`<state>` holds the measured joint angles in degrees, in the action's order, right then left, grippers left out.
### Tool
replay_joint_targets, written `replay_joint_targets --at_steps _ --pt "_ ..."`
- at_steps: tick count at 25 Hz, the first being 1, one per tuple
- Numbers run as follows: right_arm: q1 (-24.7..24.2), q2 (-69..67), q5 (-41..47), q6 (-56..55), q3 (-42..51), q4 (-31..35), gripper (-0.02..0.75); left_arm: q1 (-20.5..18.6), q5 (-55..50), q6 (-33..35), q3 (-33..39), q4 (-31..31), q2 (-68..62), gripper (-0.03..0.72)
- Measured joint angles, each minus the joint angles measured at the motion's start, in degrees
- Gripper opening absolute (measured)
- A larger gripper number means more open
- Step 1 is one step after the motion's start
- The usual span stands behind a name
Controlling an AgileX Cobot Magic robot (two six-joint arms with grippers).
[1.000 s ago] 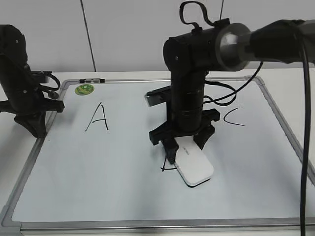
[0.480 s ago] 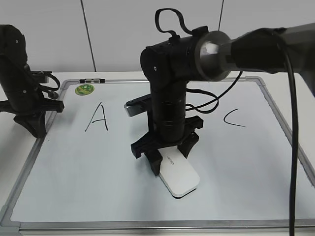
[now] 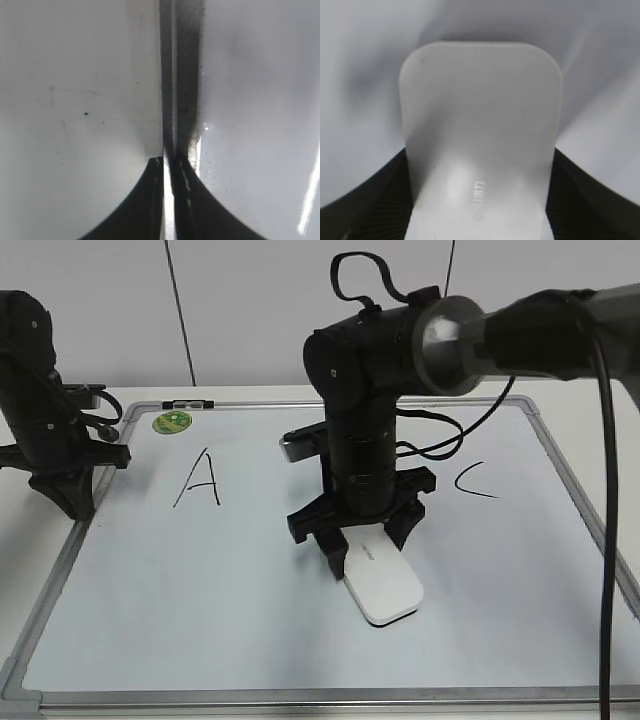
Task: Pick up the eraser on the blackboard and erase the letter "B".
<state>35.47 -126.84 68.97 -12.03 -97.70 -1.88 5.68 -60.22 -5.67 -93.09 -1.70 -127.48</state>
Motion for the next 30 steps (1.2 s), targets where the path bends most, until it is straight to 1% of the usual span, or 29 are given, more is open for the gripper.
replay_joint_targets --at_steps 4,7,8,11,18,23,28,30 --pt "-2.6 0.0 0.1 -1.0 -0.1 -2.3 0.529 0.0 0.0 0.0 0.0 0.2 0.0 0.020" --pt "-5.8 0.0 0.1 -1.3 -0.2 -4.0 0.529 0.0 0.0 0.0 0.0 0.2 0.0 0.020" --pt "-7.6 0.0 0.2 -1.4 -0.2 -4.7 0.529 0.0 0.0 0.0 0.0 0.2 0.0 0.020" --pt "-9.5 0.0 0.3 -1.5 -0.3 -5.7 0.529 0.0 0.0 0.0 0.0 0.2 0.0 0.020" --pt "-9.6 1.3 0.1 -1.6 0.2 -5.7 0.529 0.0 0.0 0.0 0.0 0.3 0.0 0.020" --pt "-9.8 5.8 0.2 -1.2 0.6 -5.9 0.529 0.0 0.0 0.0 0.0 0.4 0.0 0.020" --pt "-11.5 10.1 0.5 -0.6 0.6 -6.1 0.529 0.0 0.0 0.0 0.0 0.4 0.0 0.020" --pt "-13.7 11.3 0.6 0.1 1.3 -6.1 0.529 0.0 0.0 0.0 0.0 0.4 0.0 0.020"
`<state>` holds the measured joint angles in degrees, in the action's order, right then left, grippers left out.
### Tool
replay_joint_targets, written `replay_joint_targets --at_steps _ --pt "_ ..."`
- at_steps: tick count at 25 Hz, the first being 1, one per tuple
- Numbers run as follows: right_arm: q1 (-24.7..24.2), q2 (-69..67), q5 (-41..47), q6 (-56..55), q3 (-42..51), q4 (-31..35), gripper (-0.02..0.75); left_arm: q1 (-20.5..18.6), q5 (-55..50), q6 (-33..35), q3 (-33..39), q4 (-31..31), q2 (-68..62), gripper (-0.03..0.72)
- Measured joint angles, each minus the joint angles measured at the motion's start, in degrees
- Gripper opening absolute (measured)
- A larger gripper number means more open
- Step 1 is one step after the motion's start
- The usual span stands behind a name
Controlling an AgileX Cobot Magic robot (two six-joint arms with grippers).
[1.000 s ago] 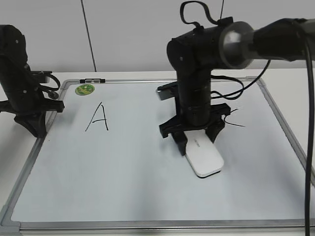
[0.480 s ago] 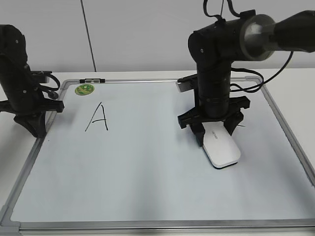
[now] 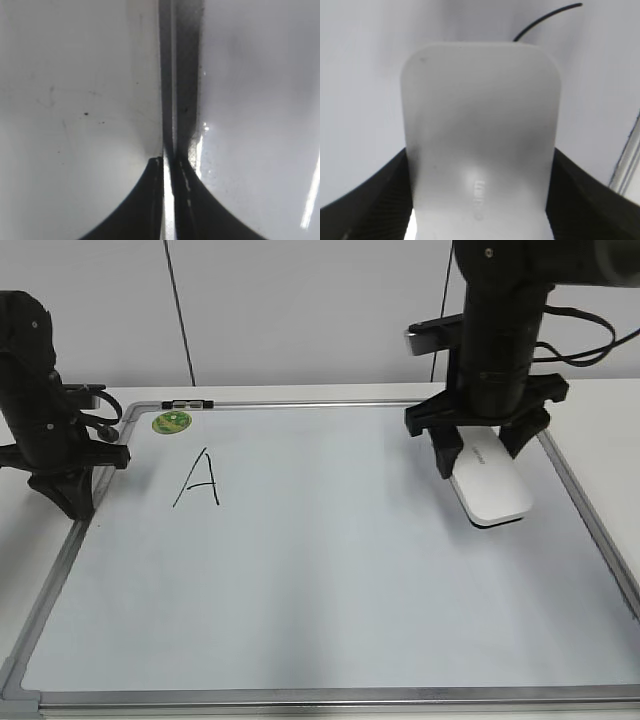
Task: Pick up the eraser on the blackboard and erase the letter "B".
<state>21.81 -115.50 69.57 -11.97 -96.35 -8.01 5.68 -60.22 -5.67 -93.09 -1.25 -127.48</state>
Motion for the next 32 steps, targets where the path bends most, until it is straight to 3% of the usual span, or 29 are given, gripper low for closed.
replay_joint_targets --at_steps 5,11,16,32 --pt "-4.9 2.1 0.0 1.1 4.8 1.1 0.529 0.0 0.0 0.0 0.0 0.0 0.0 0.020" --pt "-14.2 4.4 -1.3 9.1 10.0 10.0 0.529 0.0 0.0 0.0 0.0 0.0 0.0 0.020" --pt "-19.2 4.3 -1.7 11.5 10.6 11.0 0.529 0.0 0.0 0.0 0.0 0.0 0.0 0.020" --pt "-20.3 3.2 -3.2 12.0 10.6 9.4 0.529 0.0 0.0 0.0 0.0 0.0 0.0 0.020"
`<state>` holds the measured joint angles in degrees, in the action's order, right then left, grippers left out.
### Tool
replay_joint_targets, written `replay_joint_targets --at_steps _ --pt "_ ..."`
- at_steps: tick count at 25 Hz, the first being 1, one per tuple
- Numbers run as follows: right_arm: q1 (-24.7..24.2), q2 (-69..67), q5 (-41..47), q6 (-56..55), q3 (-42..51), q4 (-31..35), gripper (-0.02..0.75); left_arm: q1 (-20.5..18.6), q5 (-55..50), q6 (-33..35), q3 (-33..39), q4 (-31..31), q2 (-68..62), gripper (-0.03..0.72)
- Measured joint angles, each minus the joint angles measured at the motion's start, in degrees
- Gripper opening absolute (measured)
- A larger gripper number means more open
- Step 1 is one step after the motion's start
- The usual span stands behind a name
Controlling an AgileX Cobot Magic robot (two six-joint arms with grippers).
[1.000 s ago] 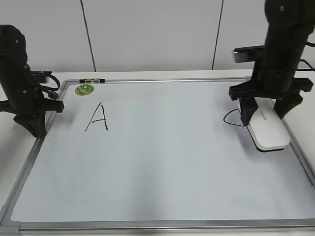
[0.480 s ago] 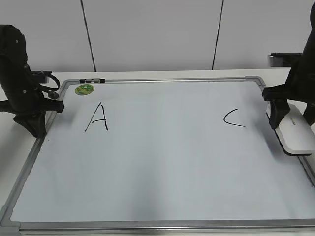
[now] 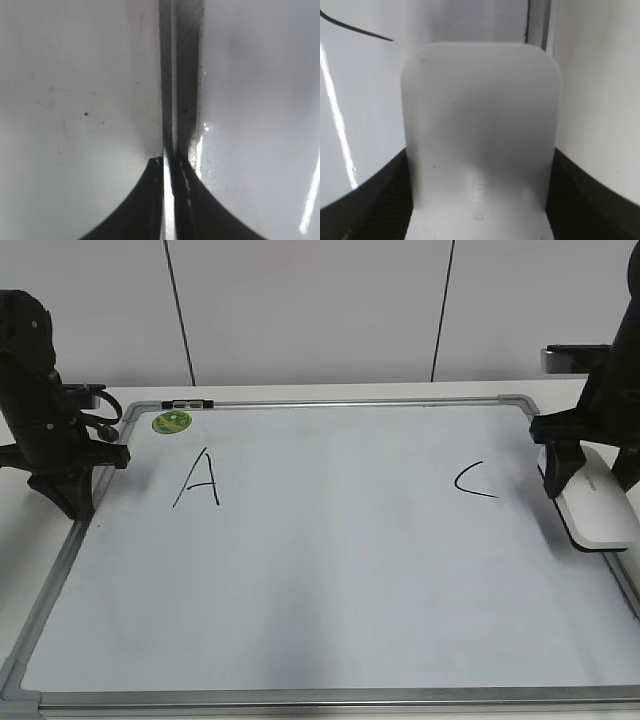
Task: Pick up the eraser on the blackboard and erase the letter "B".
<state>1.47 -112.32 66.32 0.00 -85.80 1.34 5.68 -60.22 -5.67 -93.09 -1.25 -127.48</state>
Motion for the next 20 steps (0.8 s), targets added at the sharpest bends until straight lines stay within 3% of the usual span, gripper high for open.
replay_joint_targets --at_steps 20 --pt "0.0 -7.3 -1.1 0.0 -3.8 -1.8 0.529 0.0 0.0 0.0 0.0 0.0 0.0 0.020"
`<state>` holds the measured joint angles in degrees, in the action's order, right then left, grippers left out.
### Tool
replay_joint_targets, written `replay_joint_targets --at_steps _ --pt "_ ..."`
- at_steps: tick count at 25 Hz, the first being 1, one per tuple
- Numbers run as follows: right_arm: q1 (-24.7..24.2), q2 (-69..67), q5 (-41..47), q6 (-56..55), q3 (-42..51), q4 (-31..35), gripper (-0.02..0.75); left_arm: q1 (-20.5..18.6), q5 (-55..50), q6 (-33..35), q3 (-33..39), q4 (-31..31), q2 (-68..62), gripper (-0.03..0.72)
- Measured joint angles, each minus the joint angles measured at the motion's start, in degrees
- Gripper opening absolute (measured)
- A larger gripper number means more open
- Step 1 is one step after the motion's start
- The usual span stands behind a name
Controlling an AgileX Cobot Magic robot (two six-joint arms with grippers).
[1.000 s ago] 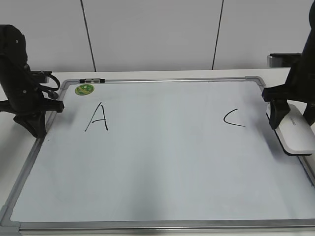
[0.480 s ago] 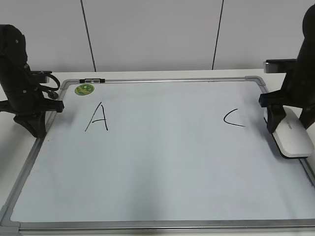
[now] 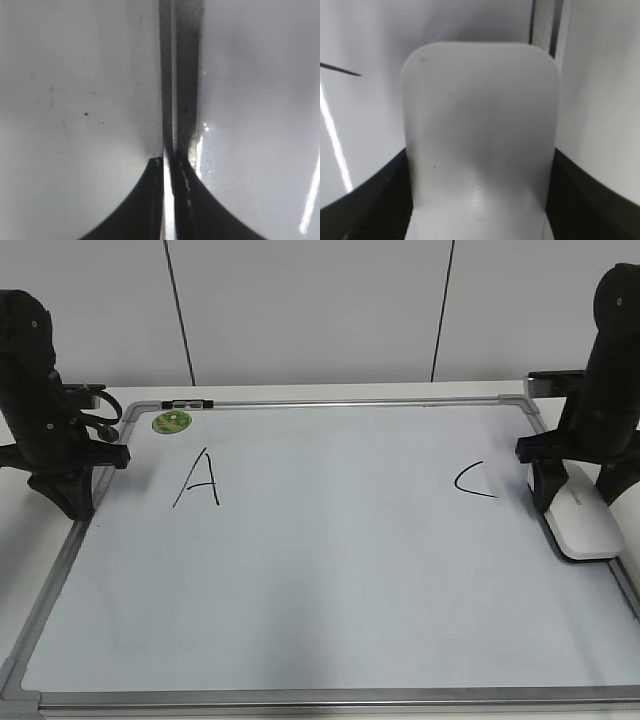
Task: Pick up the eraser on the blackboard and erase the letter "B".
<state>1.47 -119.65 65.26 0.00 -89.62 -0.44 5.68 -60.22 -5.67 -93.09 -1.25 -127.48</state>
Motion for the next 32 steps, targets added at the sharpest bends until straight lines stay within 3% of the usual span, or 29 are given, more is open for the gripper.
replay_joint_targets --at_steps 9,17,26,29,32 --pt "0.0 -1.7 0.3 0.0 -1.1 -0.1 0.533 0.0 0.0 0.0 0.0 0.0 0.0 0.020" --pt "0.0 -1.7 0.7 0.0 -1.6 -0.1 0.620 0.0 0.0 0.0 0.0 0.0 0.0 0.020" --pt "0.0 -1.7 4.0 -0.6 -6.1 -1.0 0.627 0.0 0.0 0.0 0.0 0.0 0.0 0.025" --pt "0.0 -1.7 4.0 -0.7 -7.0 -1.1 0.627 0.0 0.0 0.0 0.0 0.5 0.0 0.071" --pt "0.0 -1.7 4.0 -0.7 -7.2 -1.2 0.627 0.0 0.0 0.0 0.0 1.8 0.0 0.204"
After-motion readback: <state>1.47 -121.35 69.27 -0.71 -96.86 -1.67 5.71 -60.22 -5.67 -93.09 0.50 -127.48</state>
